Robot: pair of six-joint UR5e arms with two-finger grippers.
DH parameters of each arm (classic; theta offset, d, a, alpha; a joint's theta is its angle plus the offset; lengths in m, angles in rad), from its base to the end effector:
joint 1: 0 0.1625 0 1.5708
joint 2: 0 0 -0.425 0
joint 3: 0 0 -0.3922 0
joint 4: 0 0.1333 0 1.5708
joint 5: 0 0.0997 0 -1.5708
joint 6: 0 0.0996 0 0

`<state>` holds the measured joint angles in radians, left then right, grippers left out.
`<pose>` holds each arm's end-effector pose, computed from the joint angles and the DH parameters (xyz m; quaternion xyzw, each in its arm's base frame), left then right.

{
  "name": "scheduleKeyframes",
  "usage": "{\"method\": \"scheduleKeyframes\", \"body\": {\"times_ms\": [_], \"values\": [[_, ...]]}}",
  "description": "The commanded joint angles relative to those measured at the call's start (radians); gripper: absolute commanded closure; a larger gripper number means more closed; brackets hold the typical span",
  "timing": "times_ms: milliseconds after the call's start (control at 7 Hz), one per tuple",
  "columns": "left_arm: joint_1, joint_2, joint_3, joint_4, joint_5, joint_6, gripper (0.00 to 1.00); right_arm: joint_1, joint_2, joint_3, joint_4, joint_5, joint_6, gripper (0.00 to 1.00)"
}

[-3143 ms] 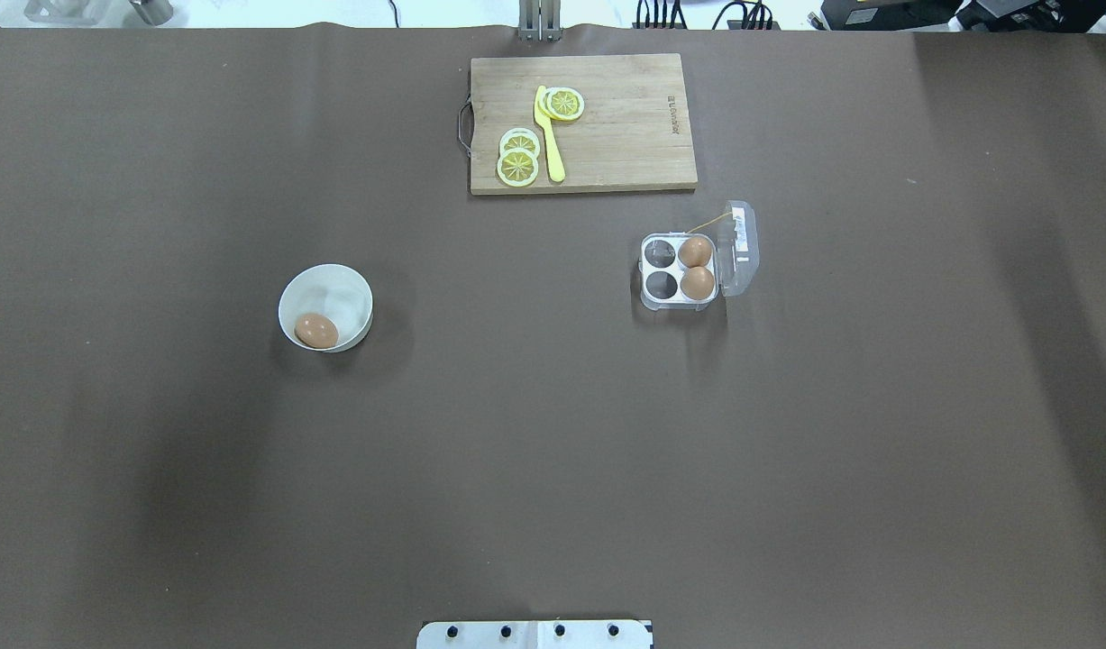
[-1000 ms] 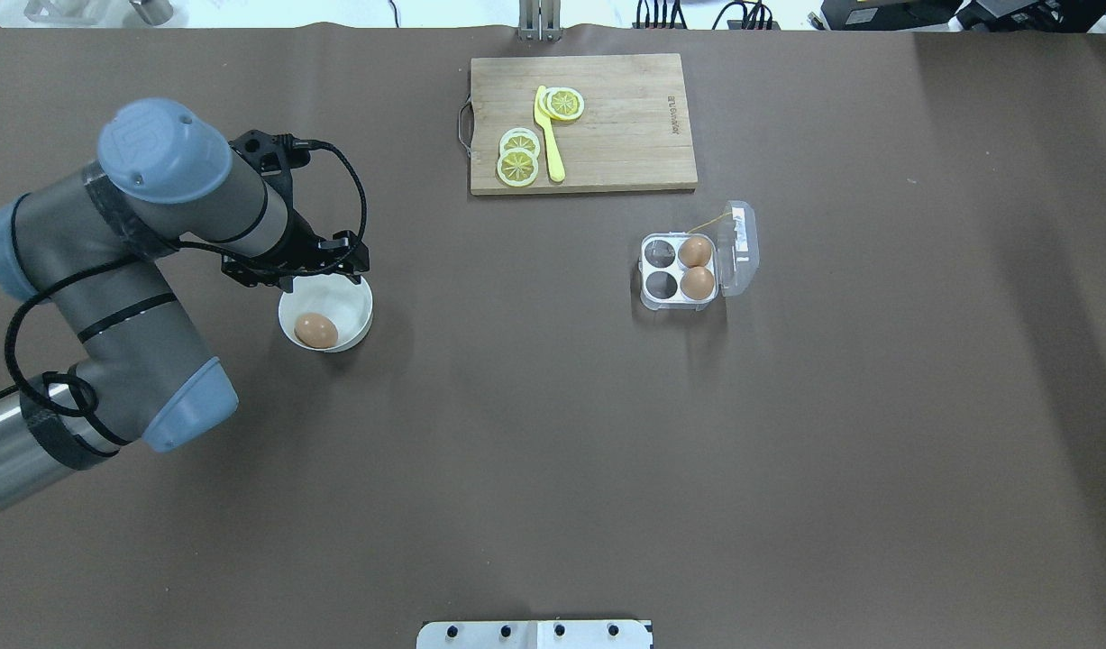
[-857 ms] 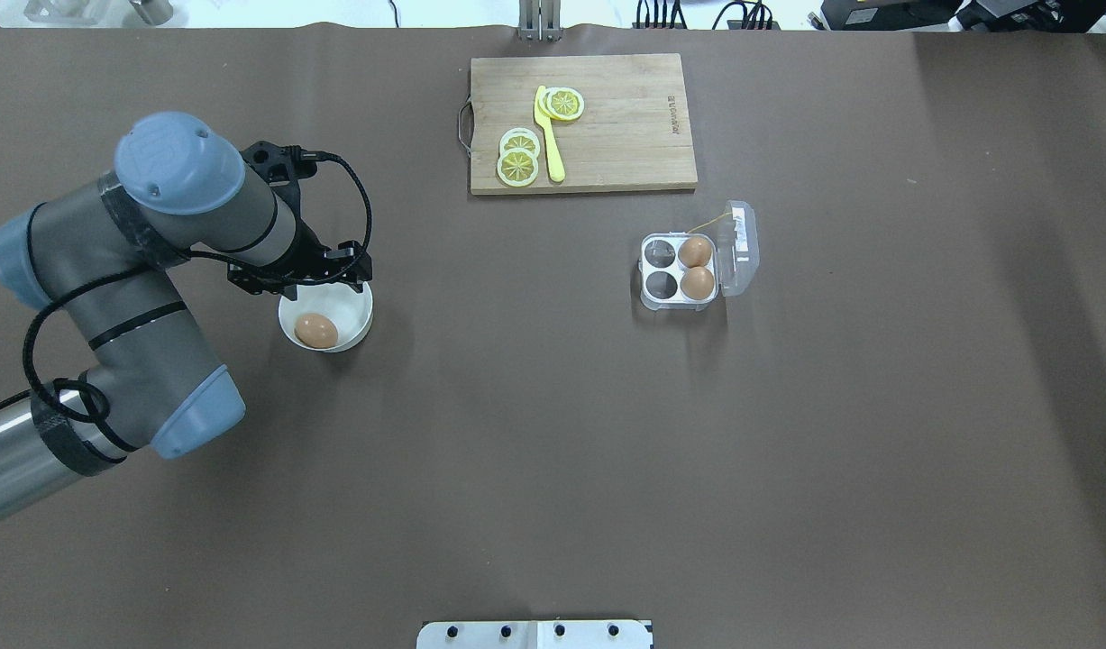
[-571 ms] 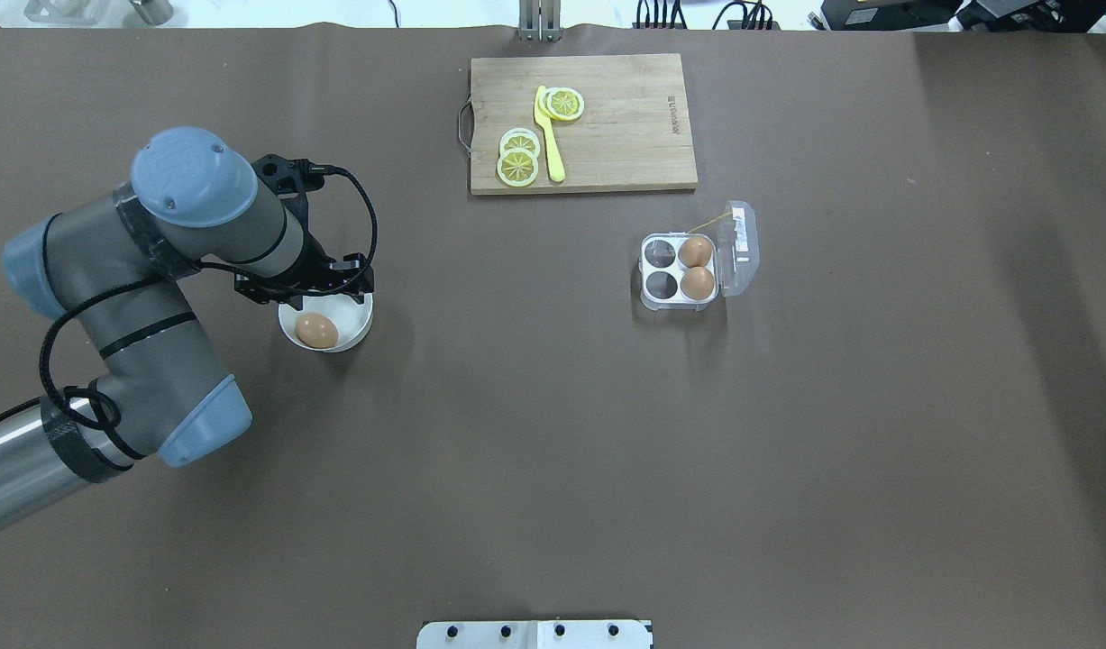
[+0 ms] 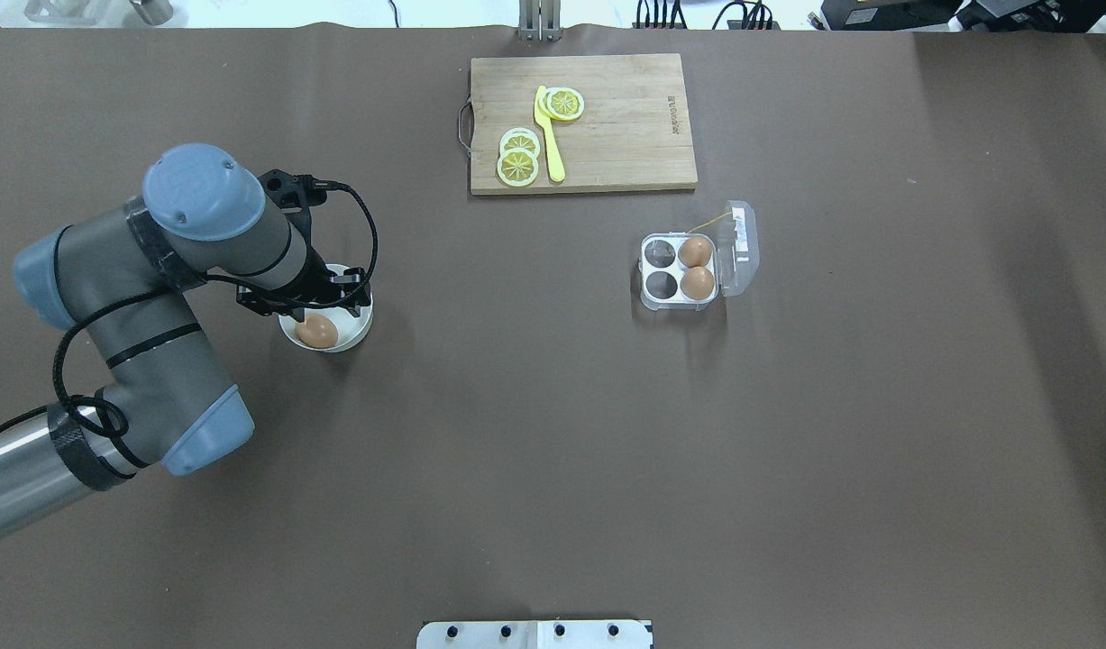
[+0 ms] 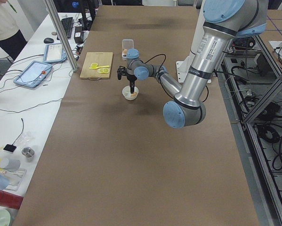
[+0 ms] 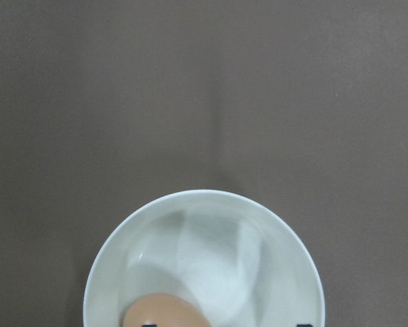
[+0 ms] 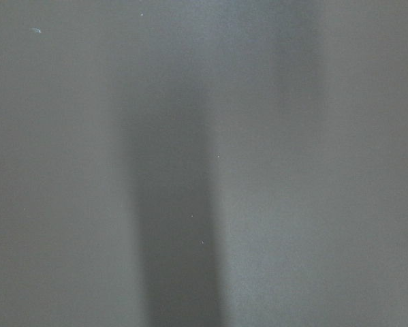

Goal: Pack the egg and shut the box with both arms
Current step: 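Lower the left gripper into the bowl and close it on the egg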

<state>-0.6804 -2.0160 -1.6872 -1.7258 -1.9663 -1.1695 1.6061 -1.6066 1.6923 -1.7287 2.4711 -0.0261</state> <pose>0.4460 -0.4830 0.3410 0.0193 0.3895 -0.0595 0.9189 0.0718 -0.4683 0.6226 -0.0191 -0.4356 0.0198 0.8997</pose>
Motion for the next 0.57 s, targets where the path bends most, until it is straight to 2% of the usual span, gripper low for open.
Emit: {"method": "scheduleKeyframes", "body": {"times_ms": [0,429], "values": [[0.001,0.002,0.006,0.005,0.001,0.001,0.26,0.0,0.002,0.001,-0.002,0.0,0.0,0.0],[0.004,0.002,0.004,0.035,0.017,0.002,0.26,0.0,0.004,-0.002,-0.003,0.0,0.0,0.0]]}}
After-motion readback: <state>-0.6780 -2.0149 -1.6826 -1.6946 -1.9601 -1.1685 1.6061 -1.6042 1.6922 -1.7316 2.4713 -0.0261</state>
